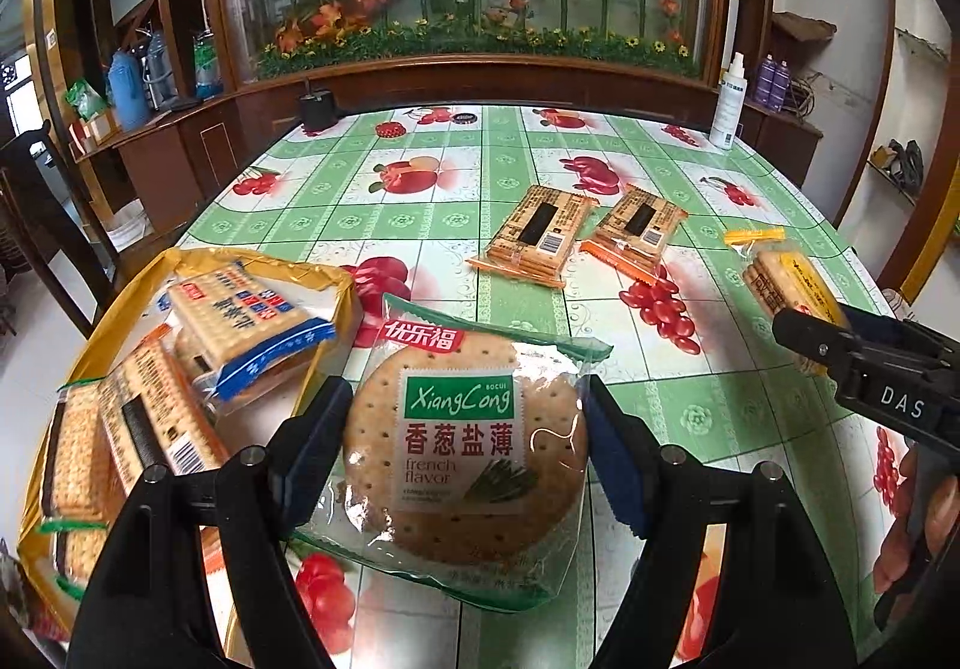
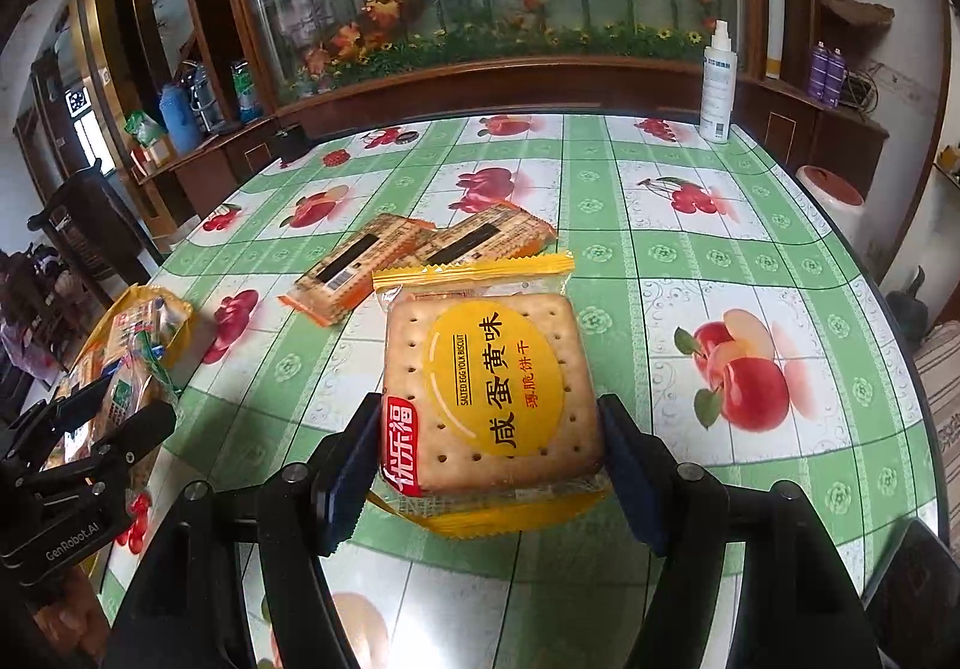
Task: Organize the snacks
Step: 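Lift both packets off the table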
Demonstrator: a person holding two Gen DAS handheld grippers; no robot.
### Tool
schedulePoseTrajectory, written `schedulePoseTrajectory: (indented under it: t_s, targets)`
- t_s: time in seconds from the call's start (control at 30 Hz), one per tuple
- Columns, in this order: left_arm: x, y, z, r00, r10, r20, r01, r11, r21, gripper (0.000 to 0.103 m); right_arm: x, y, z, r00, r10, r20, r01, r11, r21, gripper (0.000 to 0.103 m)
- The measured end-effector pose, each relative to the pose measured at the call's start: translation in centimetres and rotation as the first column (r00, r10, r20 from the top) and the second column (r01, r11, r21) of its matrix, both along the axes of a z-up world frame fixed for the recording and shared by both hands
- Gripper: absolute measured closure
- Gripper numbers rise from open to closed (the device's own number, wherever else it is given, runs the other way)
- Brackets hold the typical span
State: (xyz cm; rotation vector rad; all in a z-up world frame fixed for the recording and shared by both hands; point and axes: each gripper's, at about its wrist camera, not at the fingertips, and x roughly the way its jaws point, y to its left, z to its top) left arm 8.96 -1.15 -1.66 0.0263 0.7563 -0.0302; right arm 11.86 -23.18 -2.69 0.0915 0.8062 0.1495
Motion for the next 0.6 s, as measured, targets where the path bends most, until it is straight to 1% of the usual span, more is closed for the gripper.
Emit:
schedulePoseTrajectory:
  t_s: [0.6]
  targets:
    - [-3.4, 0.3, 1.5, 0.998, 0.012, 0.055, -0.012, 1.0, 0.0, 0.027, -4.0, 0.7, 0.4, 1.0, 0.025, 0.018, -0.025, 1.0, 0.007, 0.032]
